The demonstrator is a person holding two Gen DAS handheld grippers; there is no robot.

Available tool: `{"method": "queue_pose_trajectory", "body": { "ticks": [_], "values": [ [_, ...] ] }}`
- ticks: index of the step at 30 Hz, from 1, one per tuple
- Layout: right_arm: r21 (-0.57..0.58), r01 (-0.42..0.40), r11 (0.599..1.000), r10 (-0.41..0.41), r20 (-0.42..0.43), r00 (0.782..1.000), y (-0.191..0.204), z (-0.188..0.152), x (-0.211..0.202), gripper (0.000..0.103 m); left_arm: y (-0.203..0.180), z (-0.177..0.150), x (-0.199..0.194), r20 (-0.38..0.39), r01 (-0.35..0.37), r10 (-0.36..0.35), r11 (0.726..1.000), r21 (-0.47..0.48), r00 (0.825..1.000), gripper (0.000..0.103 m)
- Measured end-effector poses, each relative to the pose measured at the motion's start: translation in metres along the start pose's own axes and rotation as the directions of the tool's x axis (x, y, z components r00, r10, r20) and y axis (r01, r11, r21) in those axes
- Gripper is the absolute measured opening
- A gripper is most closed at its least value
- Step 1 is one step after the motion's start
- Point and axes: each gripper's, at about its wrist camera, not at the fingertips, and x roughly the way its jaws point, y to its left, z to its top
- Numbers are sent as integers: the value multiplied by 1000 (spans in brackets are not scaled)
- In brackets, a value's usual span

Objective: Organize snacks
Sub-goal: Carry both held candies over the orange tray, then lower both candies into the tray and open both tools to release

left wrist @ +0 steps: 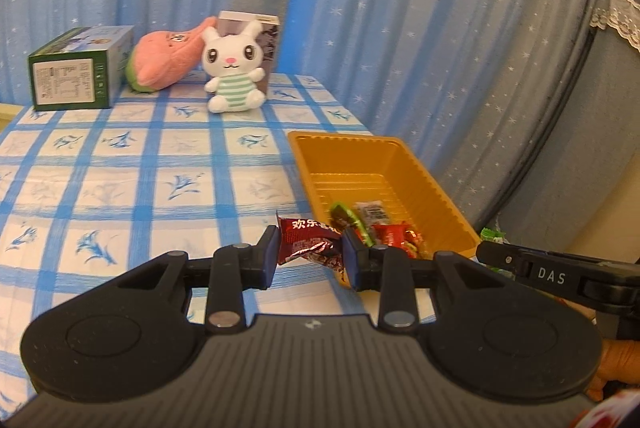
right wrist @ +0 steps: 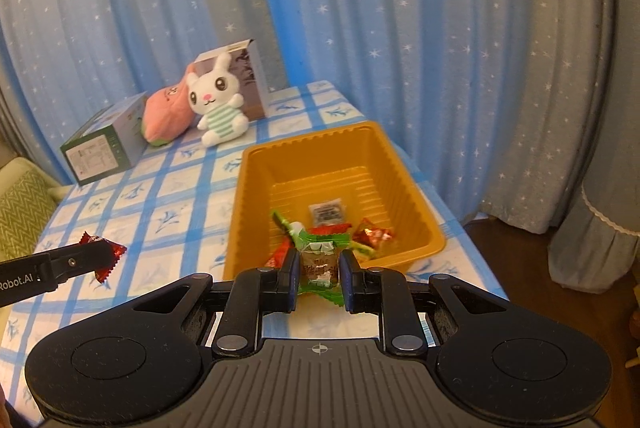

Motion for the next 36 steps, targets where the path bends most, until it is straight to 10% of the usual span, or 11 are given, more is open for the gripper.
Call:
{"method": "queue_pose_trajectory", "body": {
  "ticks": [36],
  "values": [
    [-13, 25, 1000, -25, -11, 1000, -53, 45, 49, 21, -50, 28, 92, -80, 76, -71, 995, 61, 994, 30]
  ]
}}
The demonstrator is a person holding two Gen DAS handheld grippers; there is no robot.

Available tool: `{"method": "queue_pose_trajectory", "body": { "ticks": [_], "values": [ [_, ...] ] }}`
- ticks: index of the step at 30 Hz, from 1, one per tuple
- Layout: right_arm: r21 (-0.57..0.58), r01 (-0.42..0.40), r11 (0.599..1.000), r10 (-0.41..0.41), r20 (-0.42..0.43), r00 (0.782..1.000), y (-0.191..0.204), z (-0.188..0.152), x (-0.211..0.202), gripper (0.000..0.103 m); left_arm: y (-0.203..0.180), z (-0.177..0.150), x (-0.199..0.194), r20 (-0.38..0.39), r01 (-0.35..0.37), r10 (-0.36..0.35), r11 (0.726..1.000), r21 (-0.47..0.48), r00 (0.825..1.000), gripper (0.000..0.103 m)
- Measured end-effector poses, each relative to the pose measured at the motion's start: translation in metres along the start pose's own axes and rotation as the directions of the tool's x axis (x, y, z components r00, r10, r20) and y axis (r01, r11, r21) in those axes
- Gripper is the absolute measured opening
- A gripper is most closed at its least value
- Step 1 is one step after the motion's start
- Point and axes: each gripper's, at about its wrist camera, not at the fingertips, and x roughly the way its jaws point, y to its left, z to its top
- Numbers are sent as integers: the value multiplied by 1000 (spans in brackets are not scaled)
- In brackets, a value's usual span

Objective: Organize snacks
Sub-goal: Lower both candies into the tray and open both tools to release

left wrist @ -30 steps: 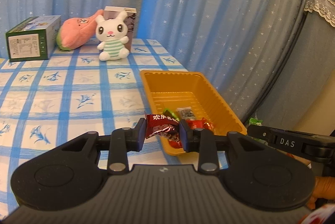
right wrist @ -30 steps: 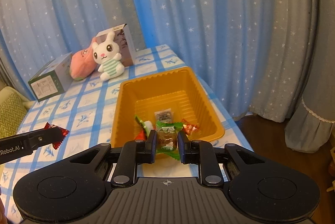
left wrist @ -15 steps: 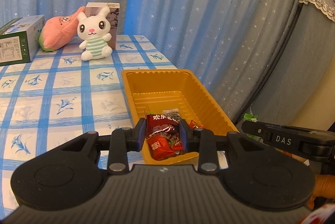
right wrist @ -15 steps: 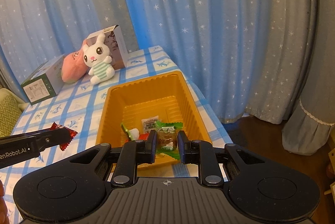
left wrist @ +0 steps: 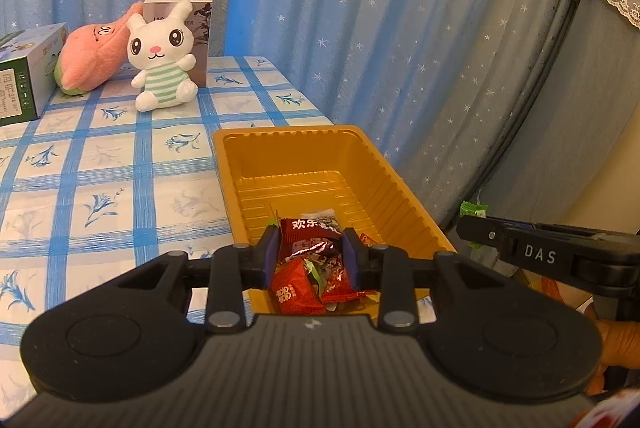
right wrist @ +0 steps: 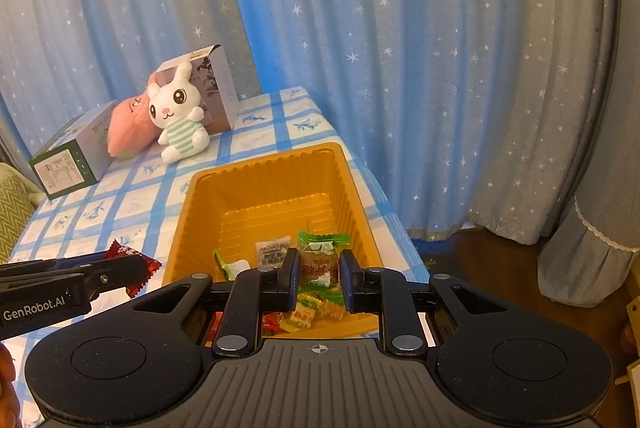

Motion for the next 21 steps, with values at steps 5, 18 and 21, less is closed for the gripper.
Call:
{"method": "queue_pose_trajectory", "body": {
  "ticks": [5, 18, 21],
  "values": [
    [-9, 0, 1000, 0, -6, 1000, -3, 5, 9, 21, -2, 3, 10, -8, 6, -6, 1000, 3, 1000, 30],
    [-28, 2, 1000, -2, -26, 1000, -5, 10, 29, 21, 0, 10, 31, -27, 12, -12, 1000, 1, 1000, 30],
    [-35, 0, 999, -1, -29, 1000, -5, 11, 33, 21, 1, 12, 35, -31, 11, -11, 1000, 1, 999, 30]
  ]
}}
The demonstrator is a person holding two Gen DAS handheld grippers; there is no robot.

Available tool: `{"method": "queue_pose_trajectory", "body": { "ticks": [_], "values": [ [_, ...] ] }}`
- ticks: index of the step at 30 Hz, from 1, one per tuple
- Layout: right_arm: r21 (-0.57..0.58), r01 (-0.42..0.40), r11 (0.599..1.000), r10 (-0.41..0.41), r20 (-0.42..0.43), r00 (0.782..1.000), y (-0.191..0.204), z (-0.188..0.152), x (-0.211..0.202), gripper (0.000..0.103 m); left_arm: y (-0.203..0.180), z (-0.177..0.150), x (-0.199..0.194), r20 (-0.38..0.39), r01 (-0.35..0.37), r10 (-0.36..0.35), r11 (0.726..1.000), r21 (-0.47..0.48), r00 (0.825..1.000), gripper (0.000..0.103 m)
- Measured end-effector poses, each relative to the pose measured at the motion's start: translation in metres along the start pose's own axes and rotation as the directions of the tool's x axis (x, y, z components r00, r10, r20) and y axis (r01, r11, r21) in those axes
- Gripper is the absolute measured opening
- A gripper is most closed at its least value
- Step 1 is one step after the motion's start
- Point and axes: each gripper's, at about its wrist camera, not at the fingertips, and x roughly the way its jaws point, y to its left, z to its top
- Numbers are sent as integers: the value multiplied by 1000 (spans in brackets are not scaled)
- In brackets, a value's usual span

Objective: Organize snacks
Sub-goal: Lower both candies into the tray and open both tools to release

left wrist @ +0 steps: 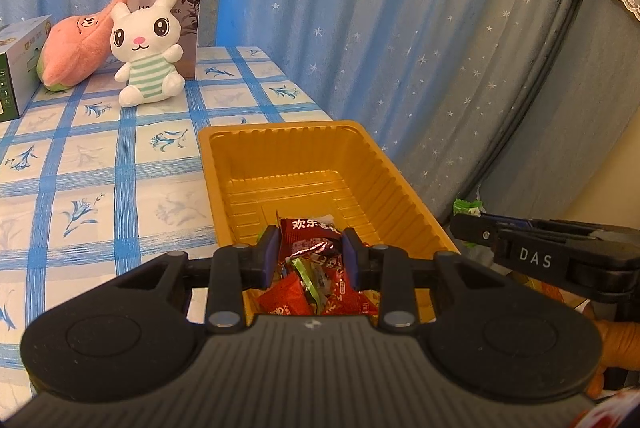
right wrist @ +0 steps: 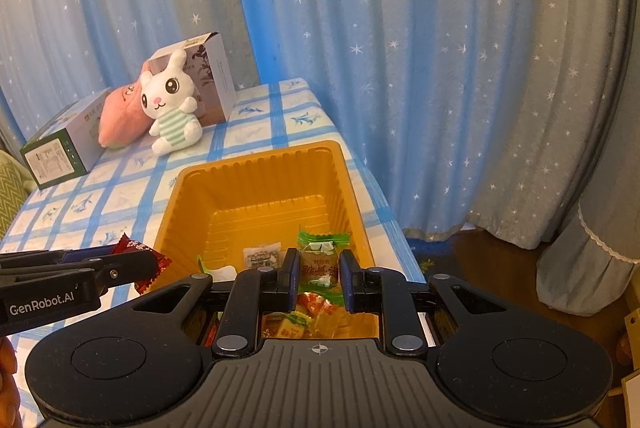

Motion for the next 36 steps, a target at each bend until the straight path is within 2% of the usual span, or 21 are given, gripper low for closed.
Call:
{"method": "queue_pose_trajectory", "body": {
  "ticks": [31, 32, 33, 34, 36],
  "values": [
    [-35, -25, 999, 23, -46, 999, 9, 22, 48, 21, 21, 29, 56, -42, 28, -28, 1000, -11, 999, 31],
    [-34, -26, 999, 25, -46, 999, 10, 23, 48, 21, 22, 30, 57, -43, 40, -41, 999, -16, 998, 32],
    [-31, -27, 999, 26, -46, 999, 10, 23, 48, 21, 23, 30, 59, -45, 53, -54, 998, -21, 998, 41],
    [-29, -28, 999, 26, -47, 999, 10, 23, 49, 21, 25, 29, 59, -44, 57, -58, 998, -22, 997, 54],
    [-24, -30, 999, 28, -50, 998, 10, 21, 50, 21, 26, 27, 56, -27, 39, -39, 999, 0, 999, 58]
  ]
}}
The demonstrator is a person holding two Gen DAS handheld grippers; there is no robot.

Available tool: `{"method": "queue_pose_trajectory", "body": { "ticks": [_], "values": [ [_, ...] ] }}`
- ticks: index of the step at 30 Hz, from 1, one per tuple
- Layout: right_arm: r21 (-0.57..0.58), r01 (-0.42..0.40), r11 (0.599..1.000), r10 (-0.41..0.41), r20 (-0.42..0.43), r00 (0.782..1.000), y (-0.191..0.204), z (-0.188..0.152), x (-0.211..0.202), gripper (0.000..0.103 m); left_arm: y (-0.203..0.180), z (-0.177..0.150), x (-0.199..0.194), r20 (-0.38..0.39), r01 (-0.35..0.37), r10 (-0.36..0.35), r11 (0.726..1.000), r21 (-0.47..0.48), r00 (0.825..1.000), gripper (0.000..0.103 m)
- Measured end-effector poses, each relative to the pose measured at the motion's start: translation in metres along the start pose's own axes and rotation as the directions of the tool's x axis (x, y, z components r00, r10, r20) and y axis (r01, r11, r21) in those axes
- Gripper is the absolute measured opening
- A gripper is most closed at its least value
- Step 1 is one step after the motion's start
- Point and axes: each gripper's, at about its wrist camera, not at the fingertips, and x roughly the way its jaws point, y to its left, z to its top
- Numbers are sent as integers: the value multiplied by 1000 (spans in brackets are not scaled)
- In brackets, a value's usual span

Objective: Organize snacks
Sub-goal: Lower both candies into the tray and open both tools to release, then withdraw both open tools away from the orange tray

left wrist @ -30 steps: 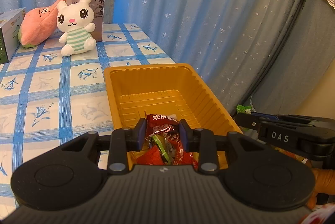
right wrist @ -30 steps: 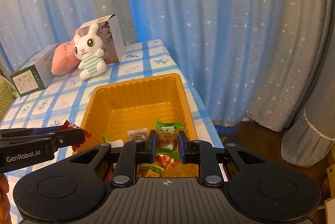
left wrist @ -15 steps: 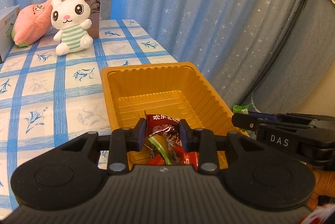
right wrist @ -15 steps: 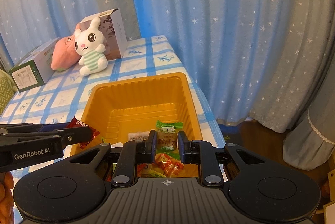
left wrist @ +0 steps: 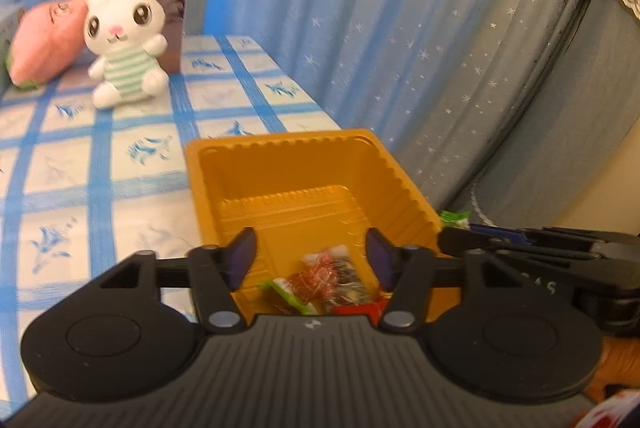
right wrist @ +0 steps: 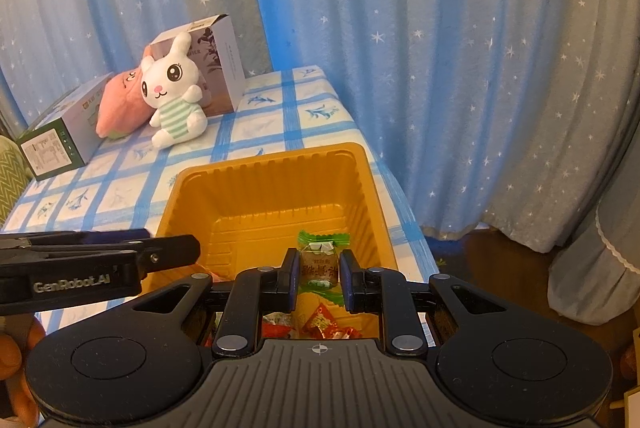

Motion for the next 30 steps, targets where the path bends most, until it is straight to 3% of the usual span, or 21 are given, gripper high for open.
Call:
{"method": "queue_pose_trajectory", "body": {
  "ticks": [15, 21, 23, 24, 25, 30],
  "values": [
    [10, -24, 1000, 24, -7, 1000, 5, -1, -4, 21, 19, -32, -25, -18, -80, 81, 997, 5, 997, 67],
    [27, -111, 993, 112, -7, 994, 11, 9, 1, 22, 24, -32, -30, -15, -92, 92, 996, -7, 996, 71],
    [35, -122, 992, 123, -10, 992, 12, 9, 2, 34, 26, -33, -33, -17, -97, 97, 995, -11, 995, 75],
    [36, -119, 992, 119, -6, 993, 13, 9, 1, 60, 26, -33, -35, -17, -100, 100, 995, -14, 995, 77],
    [41, -117, 992, 117, 3, 993, 13, 9, -1, 70, 27, -34, -37, -17, -105, 105, 994, -15, 994, 79],
    [62, -106, 992, 106, 1, 994, 11, 4, -12, 70, 32, -39, -52, -13, -120, 119, 992, -28, 993, 87]
  ]
}}
